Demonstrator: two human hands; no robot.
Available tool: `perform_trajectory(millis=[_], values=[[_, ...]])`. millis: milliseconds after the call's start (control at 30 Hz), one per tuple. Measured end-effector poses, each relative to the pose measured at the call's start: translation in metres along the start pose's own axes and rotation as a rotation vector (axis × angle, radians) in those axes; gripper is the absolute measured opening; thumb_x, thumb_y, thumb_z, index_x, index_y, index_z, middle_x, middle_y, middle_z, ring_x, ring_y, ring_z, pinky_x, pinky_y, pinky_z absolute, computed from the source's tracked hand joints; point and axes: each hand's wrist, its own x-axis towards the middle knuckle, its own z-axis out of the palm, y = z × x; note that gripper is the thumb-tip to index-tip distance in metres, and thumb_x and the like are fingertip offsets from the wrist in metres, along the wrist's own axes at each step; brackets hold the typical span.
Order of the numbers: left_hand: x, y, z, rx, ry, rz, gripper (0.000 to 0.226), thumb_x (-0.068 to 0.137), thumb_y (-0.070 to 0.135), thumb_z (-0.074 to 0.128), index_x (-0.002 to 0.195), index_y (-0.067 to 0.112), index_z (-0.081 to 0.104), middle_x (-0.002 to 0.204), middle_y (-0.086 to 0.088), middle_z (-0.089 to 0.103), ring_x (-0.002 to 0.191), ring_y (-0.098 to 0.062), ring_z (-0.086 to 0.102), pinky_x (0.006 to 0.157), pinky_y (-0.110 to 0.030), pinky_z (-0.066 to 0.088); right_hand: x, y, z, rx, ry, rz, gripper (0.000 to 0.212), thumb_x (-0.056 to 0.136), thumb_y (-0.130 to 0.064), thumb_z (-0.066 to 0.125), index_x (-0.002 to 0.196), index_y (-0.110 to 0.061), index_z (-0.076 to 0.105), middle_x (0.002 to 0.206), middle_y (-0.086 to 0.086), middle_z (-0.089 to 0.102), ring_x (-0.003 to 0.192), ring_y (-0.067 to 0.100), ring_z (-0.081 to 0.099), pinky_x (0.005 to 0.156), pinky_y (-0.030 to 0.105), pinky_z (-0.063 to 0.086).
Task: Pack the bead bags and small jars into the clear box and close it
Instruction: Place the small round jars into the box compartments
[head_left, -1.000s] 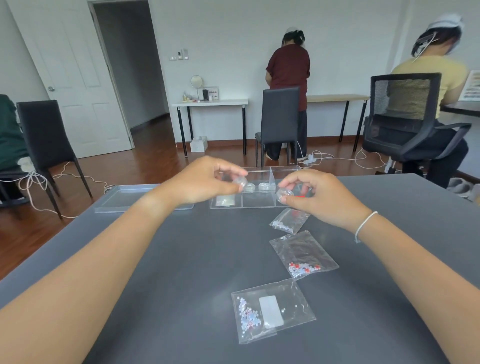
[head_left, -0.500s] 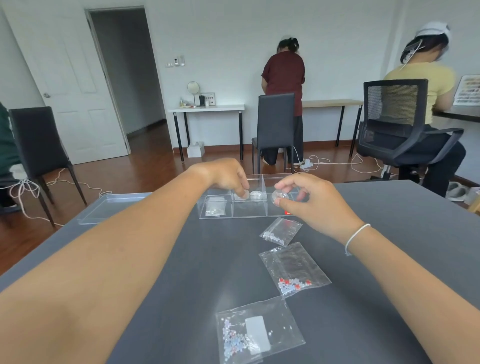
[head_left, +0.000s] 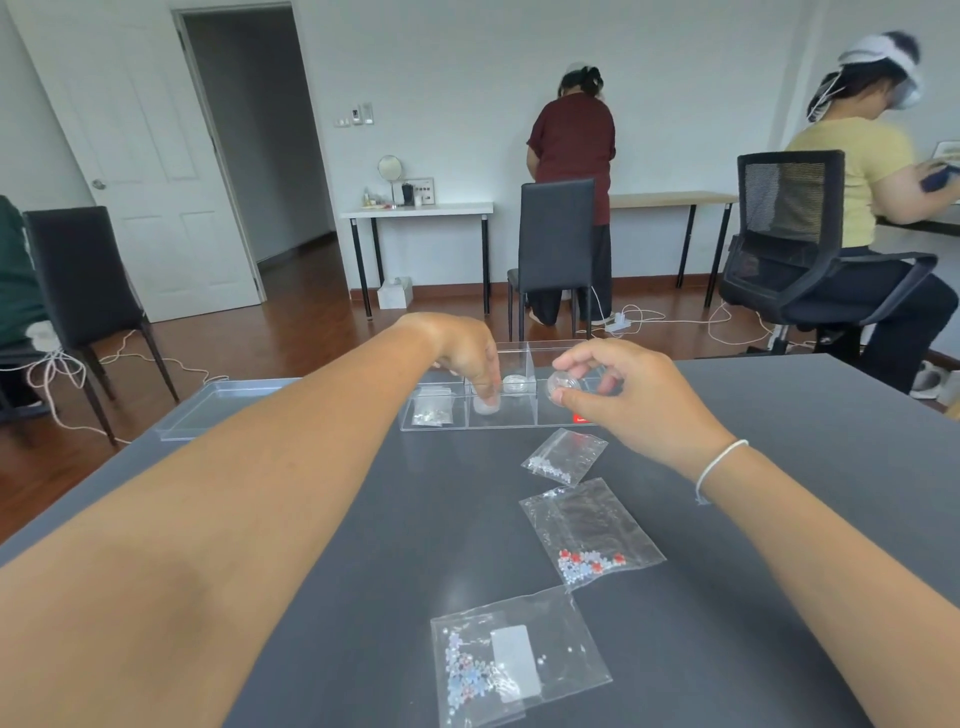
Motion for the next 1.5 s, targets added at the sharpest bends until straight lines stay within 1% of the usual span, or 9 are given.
perform_trajectory(millis=[200, 433, 533, 600, 767, 1067, 1233, 1367, 1500], values=[[0.001, -0.007, 0.003, -0.041, 0.074, 0.063, 0.008, 0.07, 0.029, 0.074, 0.075, 0.032, 0.068, 0.088, 0.015, 0.062, 0.092, -0.012, 0.055, 0.058, -0.019, 0.037, 0.001, 0.001, 0.0, -0.01, -0.009, 0.017, 0.015, 0.076, -0.033, 0.067, 0.088, -0.038, 0.06, 0.085, -0.02, 0.057, 0.062, 0.005, 0.047, 0.063, 0.016, 0.041], [-0.033, -0.038, 0.008, -0.3, 0.439, 0.208, 0.009, 0.075, 0.03, 0.07, 0.082, 0.035, 0.067, 0.084, 0.021, 0.062, 0.085, -0.002, 0.058, 0.083, -0.022, 0.041, 0.0, 0.002, 0.0, 0.008, -0.005, 0.033, 0.015, 0.076, -0.033, 0.069, 0.089, -0.036, 0.062, 0.086, -0.017, 0.059, 0.063, 0.005, 0.048, 0.063, 0.014, 0.039], [-0.054, -0.06, 0.025, -0.391, 0.567, 0.171, 0.016, 0.077, 0.032, 0.068, 0.092, 0.038, 0.066, 0.081, 0.027, 0.054, 0.074, 0.006, 0.051, 0.071, -0.011, 0.035, -0.001, 0.001, 0.001, 0.014, -0.015, 0.044, 0.015, 0.076, -0.032, 0.069, 0.088, -0.035, 0.062, 0.085, -0.018, 0.058, 0.064, 0.007, 0.048, 0.064, 0.015, 0.041], [-0.065, -0.073, 0.042, -0.454, 0.616, 0.143, 0.023, 0.077, 0.034, 0.067, 0.1, 0.039, 0.064, 0.095, 0.023, 0.056, 0.086, 0.0, 0.051, 0.07, -0.008, 0.033, -0.001, 0.0, 0.002, 0.016, -0.023, 0.047, 0.015, 0.076, -0.031, 0.069, 0.088, -0.035, 0.062, 0.085, -0.016, 0.059, 0.064, 0.012, 0.049, 0.066, 0.018, 0.043], [-0.075, -0.091, 0.069, -0.513, 0.585, 0.116, 0.036, 0.076, 0.035, 0.069, 0.11, 0.04, 0.059, 0.124, 0.017, 0.046, 0.11, -0.006, 0.045, 0.092, -0.019, 0.03, -0.003, -0.001, 0.005, 0.005, -0.045, 0.042, 0.014, 0.076, -0.031, 0.069, 0.087, -0.037, 0.061, 0.09, -0.01, 0.061, 0.061, 0.015, 0.048, 0.059, 0.011, 0.042], [-0.072, -0.095, 0.075, -0.539, 0.651, 0.142, 0.027, 0.082, 0.027, 0.063, 0.108, 0.035, 0.062, 0.124, 0.011, 0.056, 0.104, -0.009, 0.051, 0.087, -0.021, 0.032, 0.007, -0.01, 0.015, -0.044, -0.039, 0.018, 0.012, 0.077, -0.03, 0.068, 0.086, -0.035, 0.062, 0.089, -0.013, 0.06, 0.067, 0.018, 0.051, 0.064, 0.012, 0.042], [-0.07, -0.097, 0.076, -0.538, 0.658, 0.151, 0.024, 0.085, 0.026, 0.059, 0.107, 0.036, 0.062, 0.126, 0.008, 0.057, 0.103, -0.011, 0.053, 0.086, -0.021, 0.034, 0.033, -0.014, 0.019, -0.137, -0.087, 0.004, 0.012, 0.078, -0.032, 0.067, 0.089, -0.029, 0.064, 0.081, -0.019, 0.059, 0.061, -0.008, 0.05, 0.059, 0.001, 0.036], [-0.069, -0.097, 0.077, -0.547, 0.665, 0.155, 0.024, 0.086, 0.024, 0.058, 0.107, 0.035, 0.062, 0.127, 0.007, 0.057, 0.103, -0.013, 0.054, 0.085, -0.022, 0.035, 0.057, -0.014, 0.026, -0.167, -0.183, 0.085, 0.011, 0.076, -0.032, 0.067, 0.086, -0.027, 0.065, 0.084, -0.011, 0.064, 0.066, -0.004, 0.052, 0.067, 0.019, 0.039], [-0.069, -0.096, 0.076, -0.542, 0.665, 0.148, 0.024, 0.086, 0.025, 0.058, 0.106, 0.035, 0.062, 0.127, 0.008, 0.057, 0.102, -0.013, 0.053, 0.085, -0.022, 0.035, 0.073, -0.016, 0.029, -0.299, -0.319, 0.162, 0.017, 0.075, -0.034, 0.068, 0.09, -0.026, 0.066, 0.083, -0.015, 0.06, 0.095, 0.015, 0.058, 0.097, 0.041, 0.041]])
